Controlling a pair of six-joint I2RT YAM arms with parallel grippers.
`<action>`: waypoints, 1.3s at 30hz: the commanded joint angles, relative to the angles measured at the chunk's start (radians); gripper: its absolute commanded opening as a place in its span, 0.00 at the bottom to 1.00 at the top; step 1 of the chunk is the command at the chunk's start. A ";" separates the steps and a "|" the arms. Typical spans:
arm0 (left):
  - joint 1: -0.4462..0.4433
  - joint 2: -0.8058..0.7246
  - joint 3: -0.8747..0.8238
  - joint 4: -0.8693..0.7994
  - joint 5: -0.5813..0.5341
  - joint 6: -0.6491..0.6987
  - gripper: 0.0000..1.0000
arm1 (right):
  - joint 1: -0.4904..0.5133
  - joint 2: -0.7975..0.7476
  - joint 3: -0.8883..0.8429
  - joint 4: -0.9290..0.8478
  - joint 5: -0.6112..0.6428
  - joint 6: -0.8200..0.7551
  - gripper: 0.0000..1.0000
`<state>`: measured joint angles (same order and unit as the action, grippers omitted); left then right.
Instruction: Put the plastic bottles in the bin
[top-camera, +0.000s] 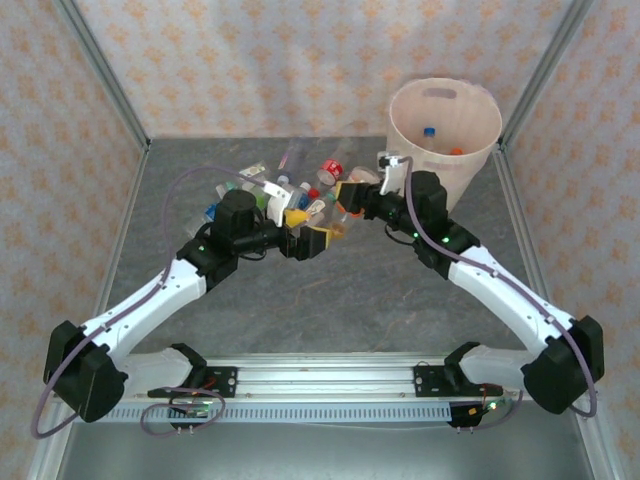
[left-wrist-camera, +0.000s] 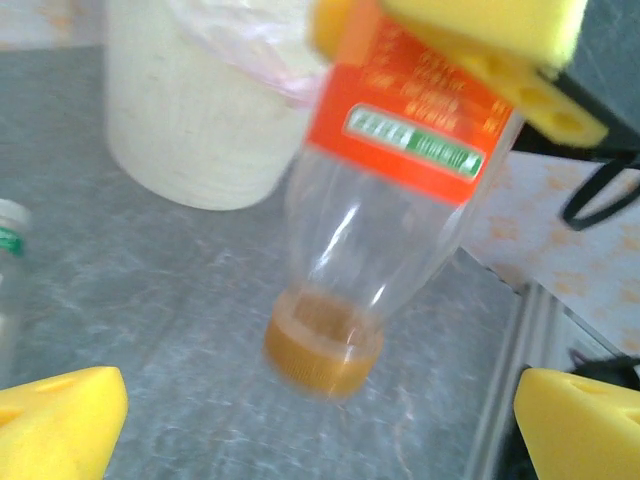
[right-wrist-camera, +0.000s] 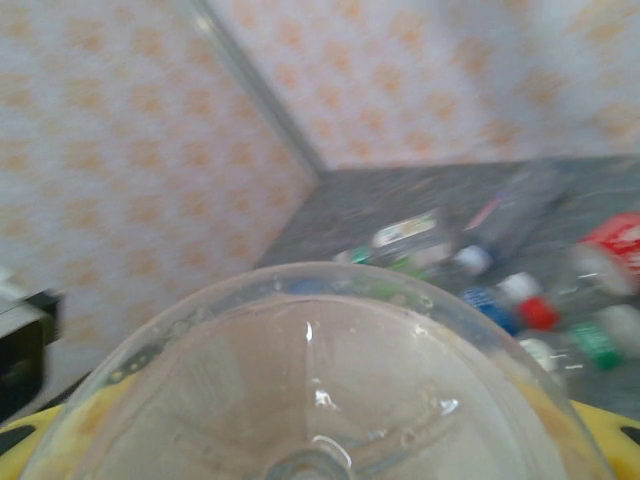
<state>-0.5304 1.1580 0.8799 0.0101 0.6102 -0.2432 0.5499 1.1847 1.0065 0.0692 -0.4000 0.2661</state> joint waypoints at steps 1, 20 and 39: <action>-0.002 -0.057 -0.039 0.005 -0.311 -0.042 1.00 | -0.044 -0.044 0.063 -0.065 0.270 -0.073 0.01; 0.000 -0.211 -0.125 -0.295 -1.096 -0.267 1.00 | -0.282 0.270 0.610 -0.201 0.425 -0.314 0.00; 0.010 -0.260 -0.170 -0.326 -1.191 -0.320 1.00 | -0.362 0.727 1.064 -0.407 0.707 -0.580 0.21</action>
<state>-0.5293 0.9112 0.7242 -0.2886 -0.5259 -0.5270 0.1890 1.8740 2.0010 -0.3264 0.1726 -0.2459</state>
